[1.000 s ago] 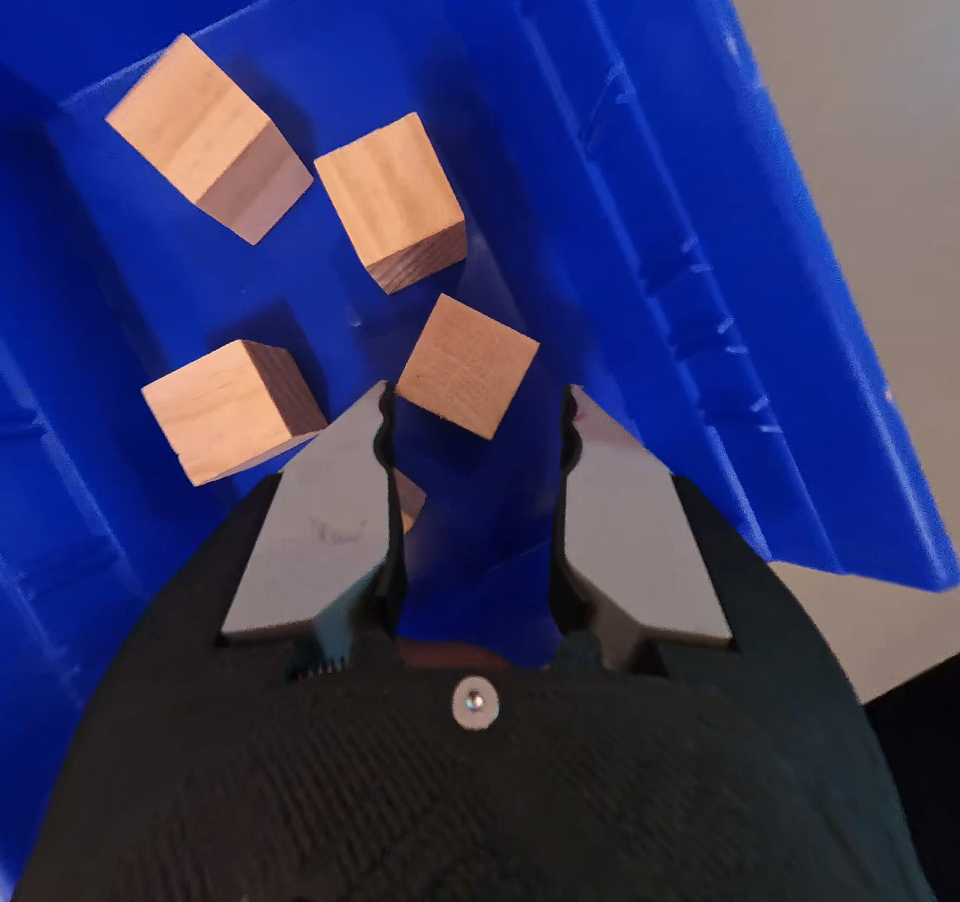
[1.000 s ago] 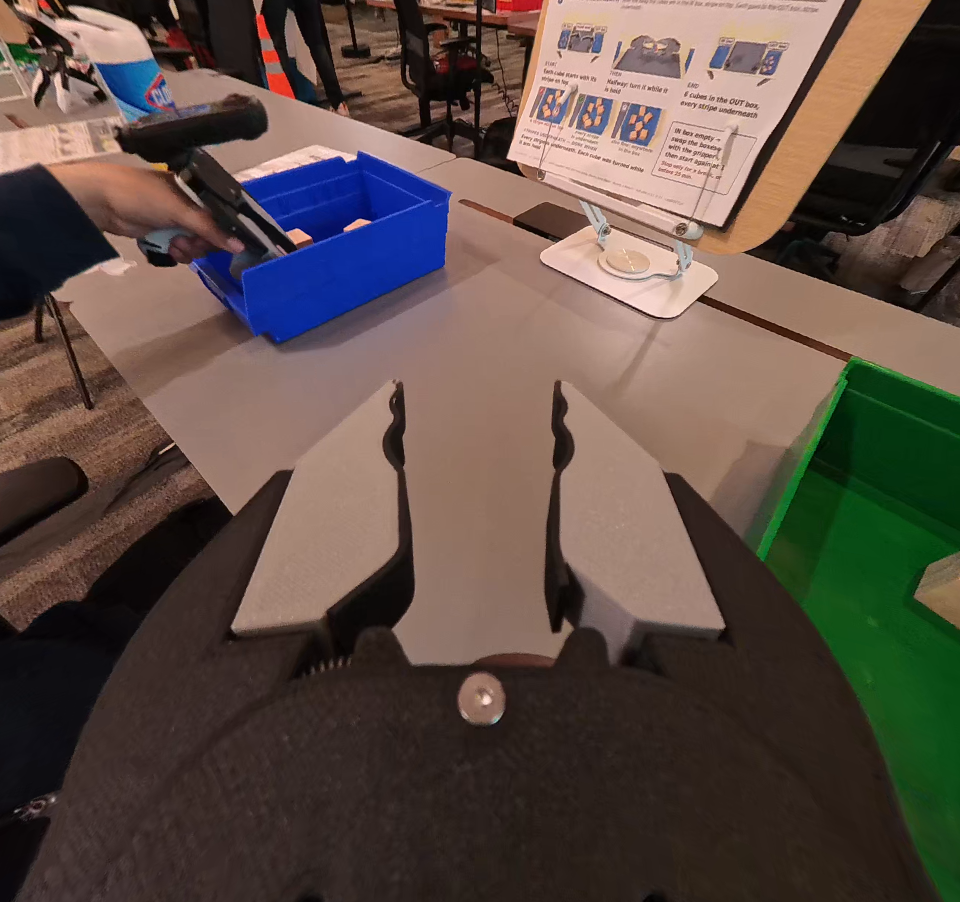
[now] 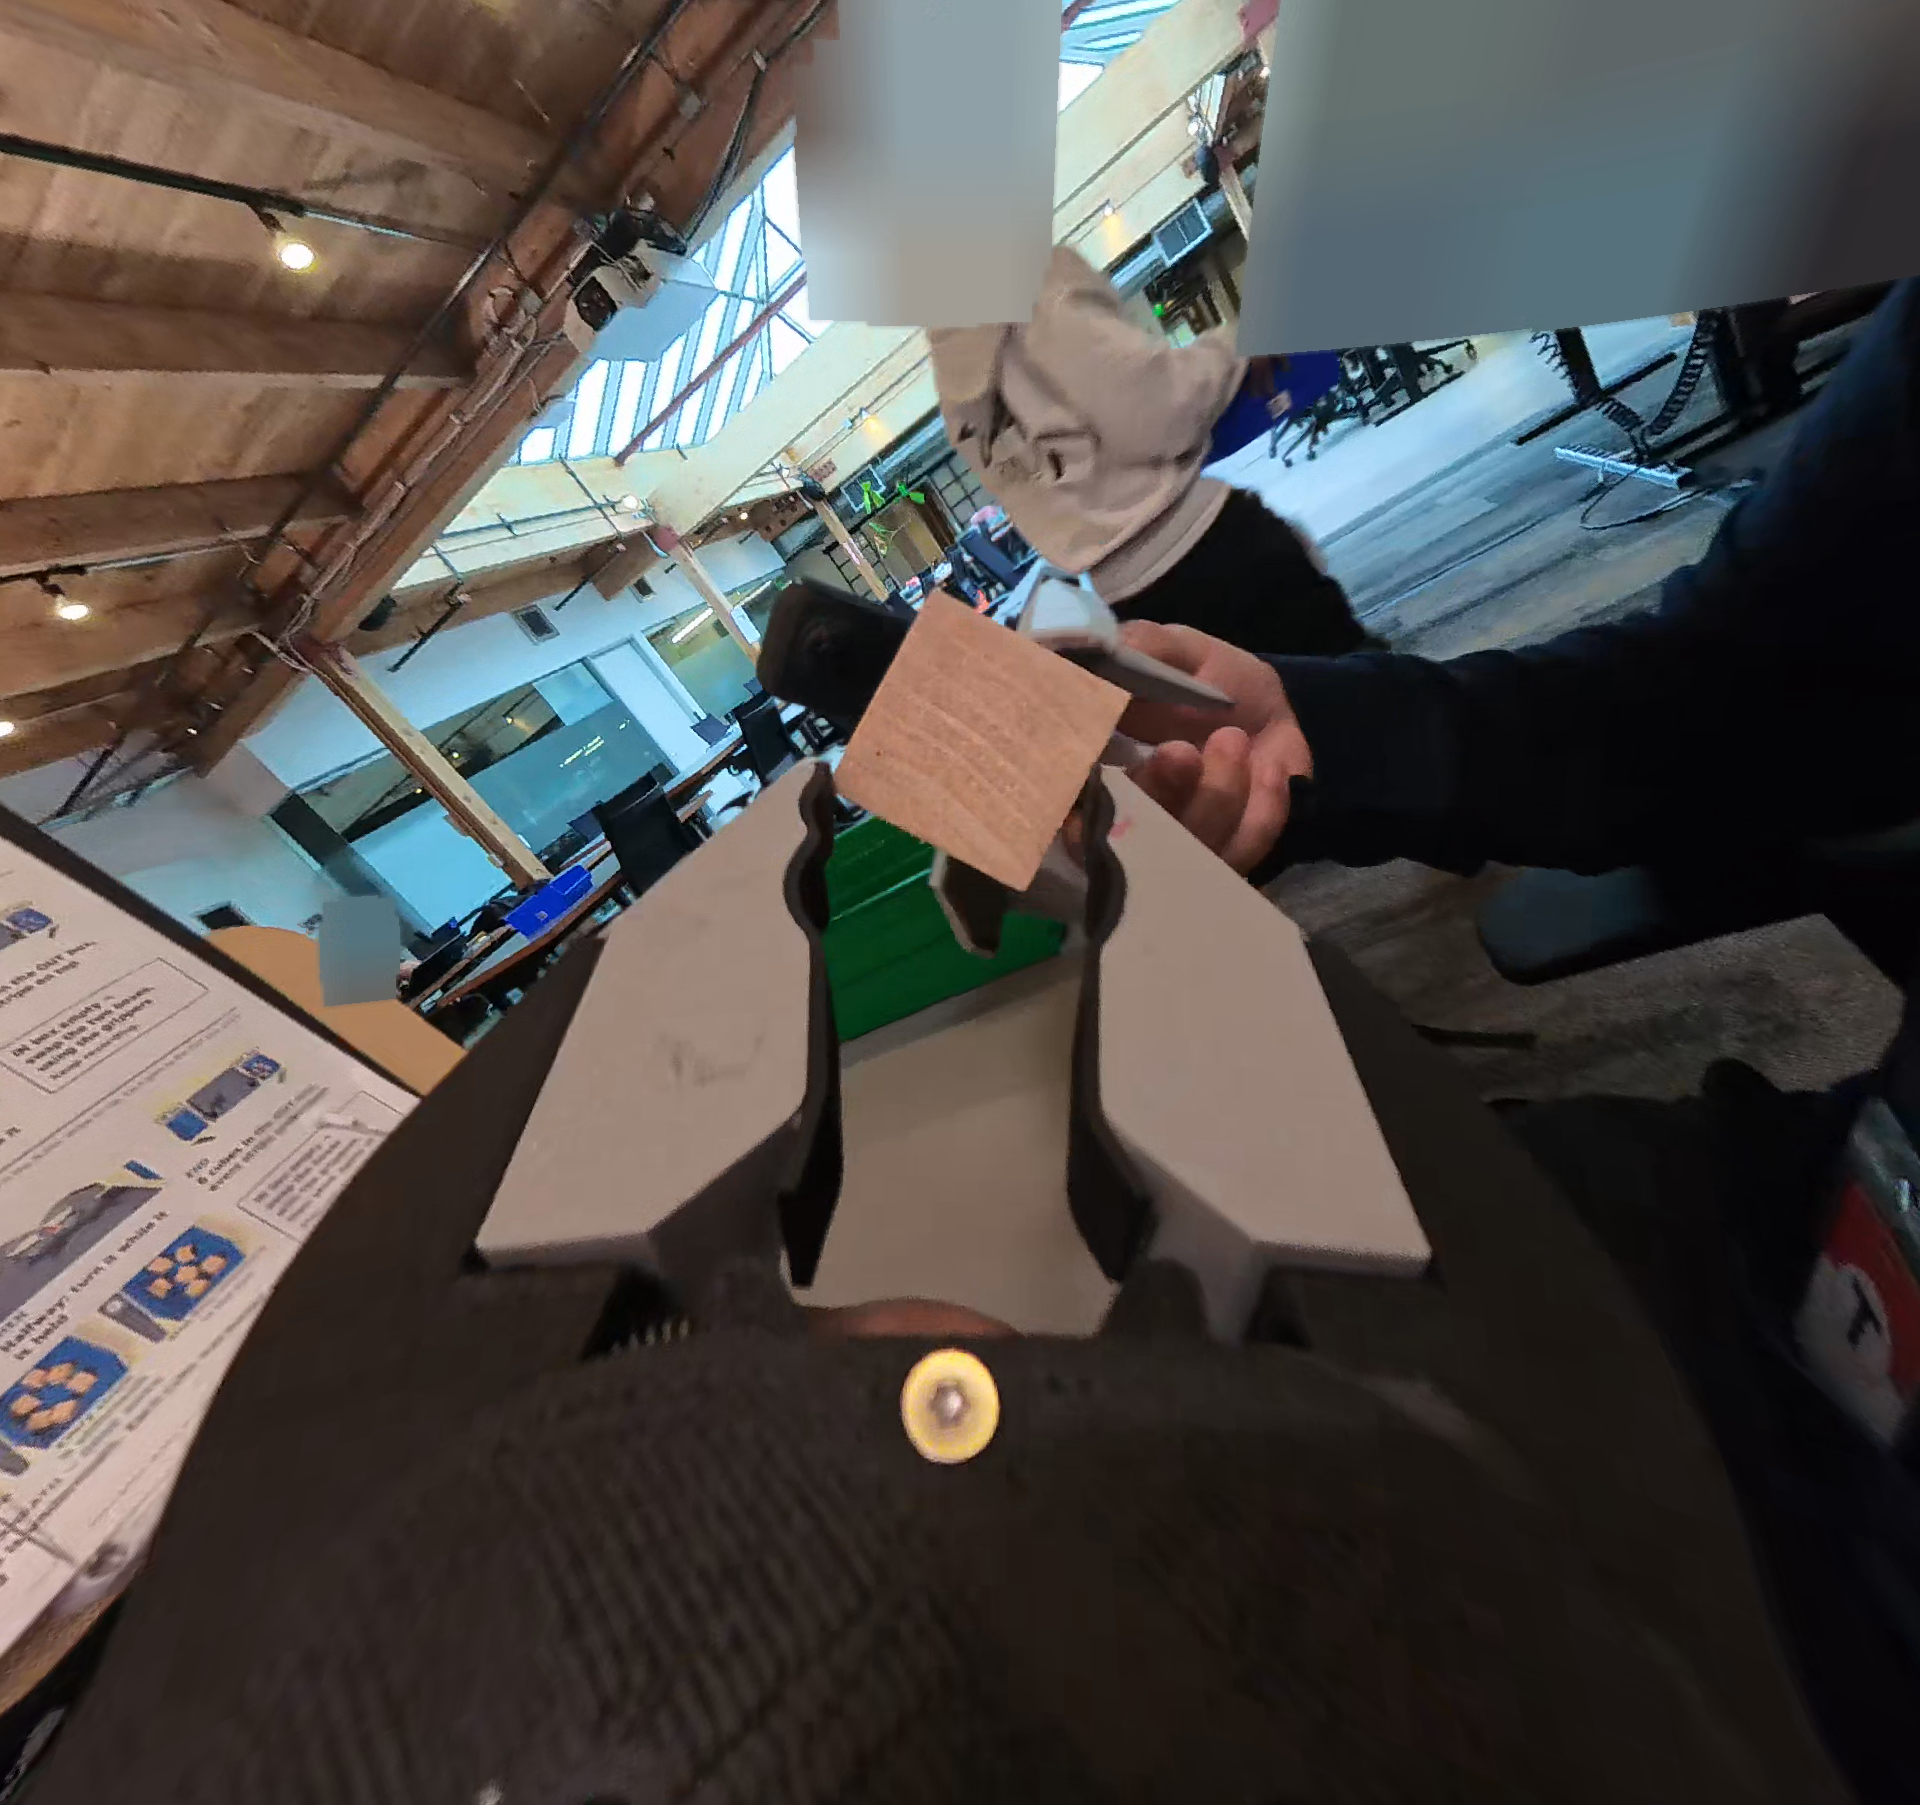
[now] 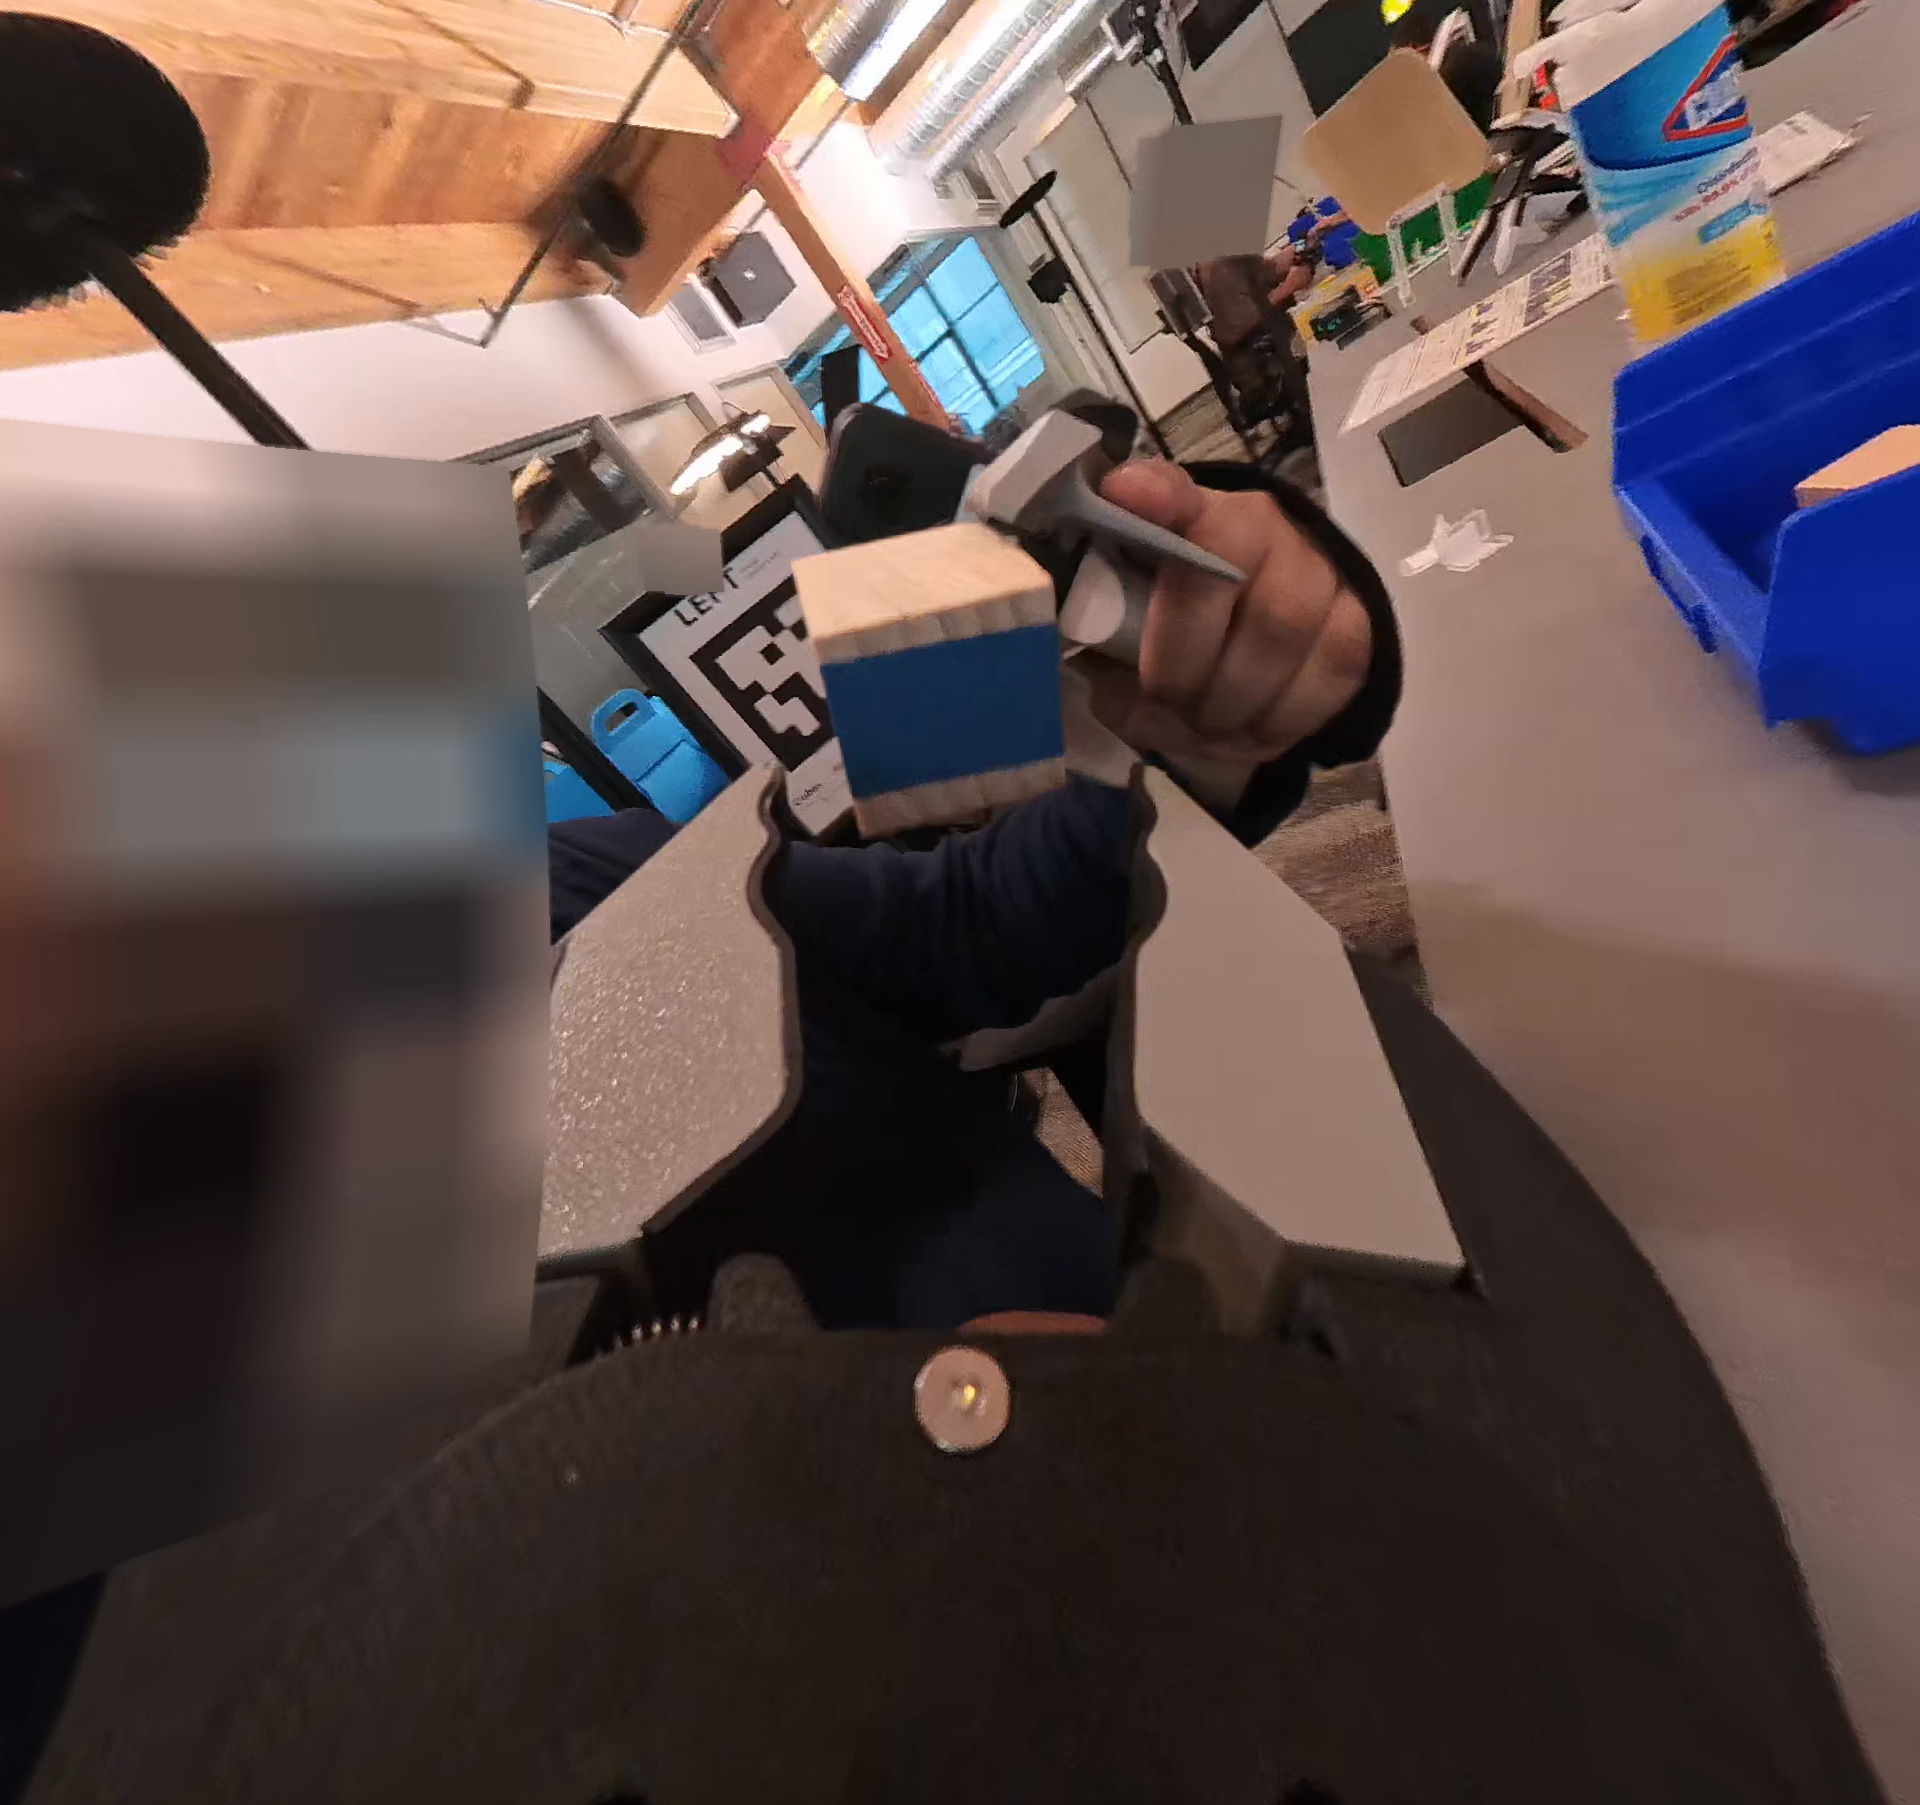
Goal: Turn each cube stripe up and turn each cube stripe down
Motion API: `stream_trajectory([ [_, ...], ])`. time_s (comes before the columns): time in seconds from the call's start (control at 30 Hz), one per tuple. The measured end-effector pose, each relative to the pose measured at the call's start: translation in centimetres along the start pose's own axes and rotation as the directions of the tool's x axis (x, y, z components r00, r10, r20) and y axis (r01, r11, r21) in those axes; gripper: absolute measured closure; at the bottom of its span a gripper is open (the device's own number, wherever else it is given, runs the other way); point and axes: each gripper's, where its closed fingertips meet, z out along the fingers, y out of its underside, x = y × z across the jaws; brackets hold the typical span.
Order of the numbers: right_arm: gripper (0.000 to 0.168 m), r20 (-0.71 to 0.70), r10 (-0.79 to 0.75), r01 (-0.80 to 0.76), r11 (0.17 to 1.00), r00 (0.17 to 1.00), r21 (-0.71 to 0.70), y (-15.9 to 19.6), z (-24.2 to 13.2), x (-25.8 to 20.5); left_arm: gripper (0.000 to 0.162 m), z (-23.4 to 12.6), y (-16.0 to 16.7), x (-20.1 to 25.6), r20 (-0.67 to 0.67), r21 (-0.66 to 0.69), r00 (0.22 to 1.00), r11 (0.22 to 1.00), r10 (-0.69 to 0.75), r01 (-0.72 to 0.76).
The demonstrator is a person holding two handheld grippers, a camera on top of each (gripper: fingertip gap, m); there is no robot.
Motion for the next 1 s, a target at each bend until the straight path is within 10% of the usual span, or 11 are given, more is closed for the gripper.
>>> stream_trajectory([
  [0.63, 0.126, -0.571, -0.194, 0.252, 0.967, 0.798, 0.024, -3.5, -7.7, 6.9, 0.117, -3.5, 8.5, -1.7, 0.330, -0.178, 0.879, 0.892, -0.345, 0.417],
  [1.0, 0.126, -0.694, -0.178, 0.274, 0.961, 0.698, 0.029, -4.8, -12.2, 7.9, 0.120, -5.2, 12.5, 0.5, 0.371, -0.408, 0.899, 0.829, -0.233, 0.383],
])
